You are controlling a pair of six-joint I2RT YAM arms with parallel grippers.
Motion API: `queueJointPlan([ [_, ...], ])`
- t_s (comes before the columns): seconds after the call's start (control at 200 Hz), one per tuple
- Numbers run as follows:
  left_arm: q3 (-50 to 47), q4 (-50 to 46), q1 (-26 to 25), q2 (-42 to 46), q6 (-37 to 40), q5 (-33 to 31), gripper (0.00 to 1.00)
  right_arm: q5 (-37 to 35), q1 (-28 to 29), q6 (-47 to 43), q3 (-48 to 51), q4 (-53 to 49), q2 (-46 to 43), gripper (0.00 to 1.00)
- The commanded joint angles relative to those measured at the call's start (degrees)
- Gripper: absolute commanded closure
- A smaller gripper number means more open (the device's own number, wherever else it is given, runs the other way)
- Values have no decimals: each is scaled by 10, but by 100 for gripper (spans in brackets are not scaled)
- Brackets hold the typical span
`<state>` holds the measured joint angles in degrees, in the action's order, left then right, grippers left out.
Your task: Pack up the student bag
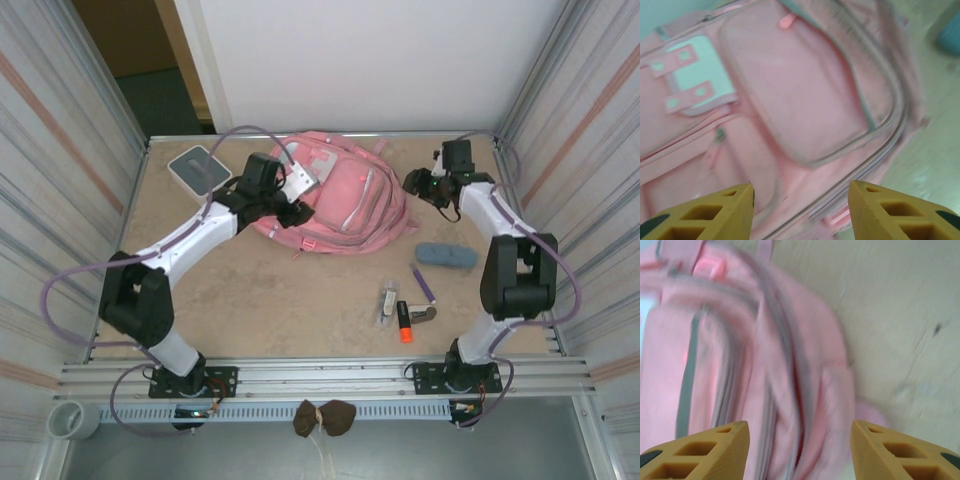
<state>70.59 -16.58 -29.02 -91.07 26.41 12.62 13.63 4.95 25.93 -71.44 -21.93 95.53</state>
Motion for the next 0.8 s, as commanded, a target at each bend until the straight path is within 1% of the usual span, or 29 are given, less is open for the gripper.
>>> queueJointPlan([
  [0.0, -63, 50, 4, 16, 156, -84, 48, -4, 50, -6, 61, -8, -44, 44],
  [0.095, -94, 50, 5, 17, 194, -103, 50, -17, 87, 9, 108, -2, -63, 41],
  [0.215, -143, 77, 9, 25, 198, -119, 51, -34, 124, 45, 159, 34, -66, 39],
  [0.371, -207, 122, 8, 49, 197, -109, 51, 5, 133, 101, 189, 111, -28, 38],
  [0.451, -232, 141, 4, 55, 212, -115, 50, 18, 134, 112, 176, 126, -7, 41],
  [0.476, -238, 144, 2, 55, 219, -118, 50, 16, 134, 110, 171, 125, -4, 43],
  [0.521, -244, 144, 0, 55, 229, -123, 51, 12, 133, 106, 162, 122, -1, 50],
  [0.596, -249, 146, 0, 51, 244, -131, 51, 5, 129, 92, 150, 113, -2, 68],
  [0.676, -248, 148, 0, 48, 256, -139, 52, 14, 121, 82, 145, 104, -10, 83],
  [0.731, -245, 151, 0, 45, 261, -139, 53, 28, 112, 75, 143, 98, -16, 90],
  [0.797, -240, 149, 0, 44, 264, -127, 55, 54, 98, 67, 138, 90, -24, 94],
])
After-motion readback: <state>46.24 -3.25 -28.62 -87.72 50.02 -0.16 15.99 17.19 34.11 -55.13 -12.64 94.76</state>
